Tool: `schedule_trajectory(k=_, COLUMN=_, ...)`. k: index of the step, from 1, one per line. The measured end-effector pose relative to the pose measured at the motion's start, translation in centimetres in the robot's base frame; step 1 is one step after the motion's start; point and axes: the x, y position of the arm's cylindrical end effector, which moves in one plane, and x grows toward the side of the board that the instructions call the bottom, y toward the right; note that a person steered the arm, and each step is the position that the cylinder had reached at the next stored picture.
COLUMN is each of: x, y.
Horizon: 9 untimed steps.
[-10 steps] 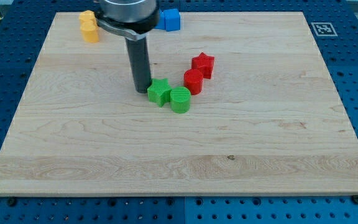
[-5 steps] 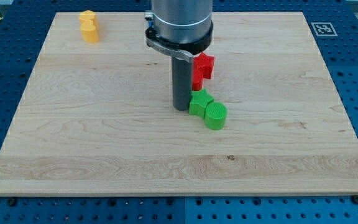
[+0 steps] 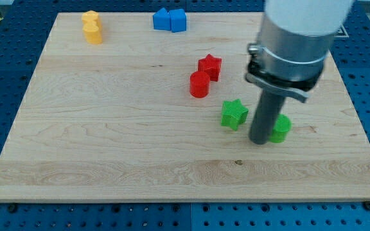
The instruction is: Push the green circle towards the bottom right side
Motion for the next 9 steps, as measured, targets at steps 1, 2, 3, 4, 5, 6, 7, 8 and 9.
schedule_trajectory(k=1, x=0.4, y=3.6)
schedule_trajectory(k=2, x=1.2, y=5.6)
schedule_trajectory(k=3, x=1.2, y=6.2)
schedule_trajectory(k=4, x=1.2, y=6.1)
schedule_trajectory(k=5, x=1.2, y=4.4)
schedule_trajectory(k=6, x=1.0, y=4.2)
schedule_trajectory(k=7, x=1.0, y=5.1)
schedule_trajectory(k=8, x=0.9, y=7.2)
schedule_trajectory(k=9, x=-0.7, y=9.3)
